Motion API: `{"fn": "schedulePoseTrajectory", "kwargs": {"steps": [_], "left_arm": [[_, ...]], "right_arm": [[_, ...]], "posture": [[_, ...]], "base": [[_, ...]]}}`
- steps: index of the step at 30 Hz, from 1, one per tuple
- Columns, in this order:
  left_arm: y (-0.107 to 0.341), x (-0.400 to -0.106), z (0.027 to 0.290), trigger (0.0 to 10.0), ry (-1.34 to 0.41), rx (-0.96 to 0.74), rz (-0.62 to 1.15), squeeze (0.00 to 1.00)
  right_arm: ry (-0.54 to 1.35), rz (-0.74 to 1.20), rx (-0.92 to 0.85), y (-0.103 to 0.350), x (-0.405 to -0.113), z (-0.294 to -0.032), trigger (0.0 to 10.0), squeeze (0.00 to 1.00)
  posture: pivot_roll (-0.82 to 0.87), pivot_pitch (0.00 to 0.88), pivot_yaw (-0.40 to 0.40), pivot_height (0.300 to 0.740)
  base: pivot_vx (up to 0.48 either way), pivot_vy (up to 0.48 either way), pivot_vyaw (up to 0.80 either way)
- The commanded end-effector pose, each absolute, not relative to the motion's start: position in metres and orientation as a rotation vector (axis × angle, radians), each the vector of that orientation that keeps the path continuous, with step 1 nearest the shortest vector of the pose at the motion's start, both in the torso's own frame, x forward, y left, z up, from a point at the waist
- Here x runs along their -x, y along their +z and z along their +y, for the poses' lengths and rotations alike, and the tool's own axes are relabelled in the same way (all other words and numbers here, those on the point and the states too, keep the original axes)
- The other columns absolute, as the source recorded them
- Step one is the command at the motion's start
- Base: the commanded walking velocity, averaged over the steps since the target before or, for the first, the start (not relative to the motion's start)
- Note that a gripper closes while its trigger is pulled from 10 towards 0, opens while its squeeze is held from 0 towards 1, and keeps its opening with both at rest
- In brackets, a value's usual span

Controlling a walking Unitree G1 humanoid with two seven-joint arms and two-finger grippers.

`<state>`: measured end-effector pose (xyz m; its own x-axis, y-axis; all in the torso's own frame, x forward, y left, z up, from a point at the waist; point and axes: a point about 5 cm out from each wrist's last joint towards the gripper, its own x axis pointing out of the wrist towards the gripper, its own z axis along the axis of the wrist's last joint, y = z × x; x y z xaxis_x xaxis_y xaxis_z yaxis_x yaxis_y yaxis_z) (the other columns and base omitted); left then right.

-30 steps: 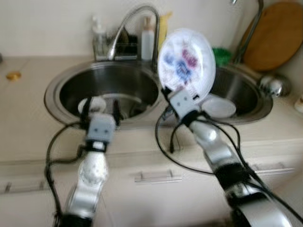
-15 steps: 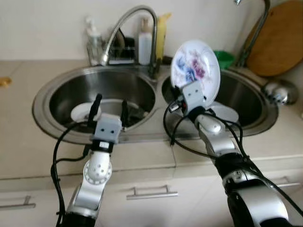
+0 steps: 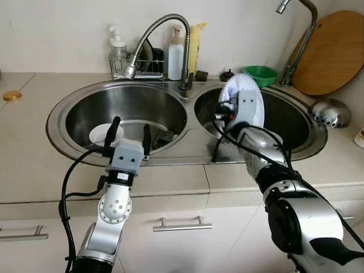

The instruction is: Kitchen organization

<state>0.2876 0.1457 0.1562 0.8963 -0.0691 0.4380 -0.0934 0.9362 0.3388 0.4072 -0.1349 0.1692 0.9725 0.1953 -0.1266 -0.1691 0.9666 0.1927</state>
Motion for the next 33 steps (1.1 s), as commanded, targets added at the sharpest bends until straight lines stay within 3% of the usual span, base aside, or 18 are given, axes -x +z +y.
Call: {"fn": "schedulePoseTrajectory", "kwargs": {"steps": [1, 11, 12, 13, 14, 15, 19, 20, 21, 26, 33], "left_arm": [[0.153, -0.288, 0.143, 10.0, -0.003, -0.365, -0.44, 0.0], [0.15, -0.287, 0.143, 10.0, -0.005, -0.364, -0.427, 0.0], [0.15, -0.288, 0.143, 10.0, -0.005, -0.364, -0.426, 0.0], [0.15, -0.288, 0.143, 10.0, -0.005, -0.364, -0.425, 0.0], [0.15, -0.288, 0.143, 10.0, -0.005, -0.364, -0.424, 0.0], [0.15, -0.288, 0.144, 10.0, -0.006, -0.364, -0.421, 0.0], [0.148, -0.288, 0.143, 10.0, -0.009, -0.365, -0.414, 0.0], [0.148, -0.288, 0.144, 10.0, -0.009, -0.365, -0.413, 0.0], [0.148, -0.288, 0.144, 10.0, -0.009, -0.365, -0.413, 0.0], [0.147, -0.287, 0.144, 10.0, -0.008, -0.365, -0.406, 0.0], [0.146, -0.287, 0.144, 10.0, -0.007, -0.362, -0.4, 0.0]], "right_arm": [[0.152, 0.138, -0.195, 0.177, -0.41, -0.143, 0.0, 0.0], [-0.07, 0.298, -0.225, 0.151, -0.402, -0.178, 0.0, 0.0], [-0.093, 0.305, -0.221, 0.151, -0.402, -0.181, 0.9, 0.0], [-0.105, 0.315, -0.214, 0.15, -0.402, -0.183, 4.7, 0.0], [-0.111, 0.322, -0.208, 0.149, -0.401, -0.184, 4.7, 0.0], [-0.123, 0.349, -0.211, 0.146, -0.4, -0.184, 10.0, 0.0], [-0.157, 0.36, -0.226, 0.143, -0.399, -0.186, 10.0, 0.0], [-0.166, 0.36, -0.234, 0.143, -0.399, -0.187, 10.0, 0.88], [-0.168, 0.362, -0.232, 0.142, -0.398, -0.188, 10.0, 1.0], [-0.176, 0.289, -0.141, 0.152, -0.401, -0.191, 10.0, 1.0], [-0.057, 0.166, -0.016, 0.172, -0.408, -0.166, 10.0, 1.0]], "posture": [[0.1, 0.0, -0.061, 0.74], [0.09, 0.0, -0.059, 0.74], [0.09, 0.0, -0.059, 0.74], [0.09, 0.0, -0.059, 0.74], [0.09, 0.0, -0.059, 0.74], [0.09, 0.0, -0.056, 0.74], [0.09, 0.0, -0.057, 0.74], [0.09, 0.0, -0.056, 0.74], [0.09, 0.0, -0.056, 0.74], [0.09, 0.0, -0.057, 0.74], [0.09, 0.0, -0.06, 0.74]], "base": [[0.0, 0.0, 0.0], [0.0, 0.0, 0.0], [0.0, 0.0, 0.0], [0.0, 0.0, 0.0], [0.0, 0.0, 0.0], [0.0, 0.0, 0.0], [0.0, 0.0, 0.0], [0.0, 0.0, 0.0], [0.0, 0.0, 0.0], [0.0, 0.0, 0.0], [0.0, 0.0, 0.0]]}}
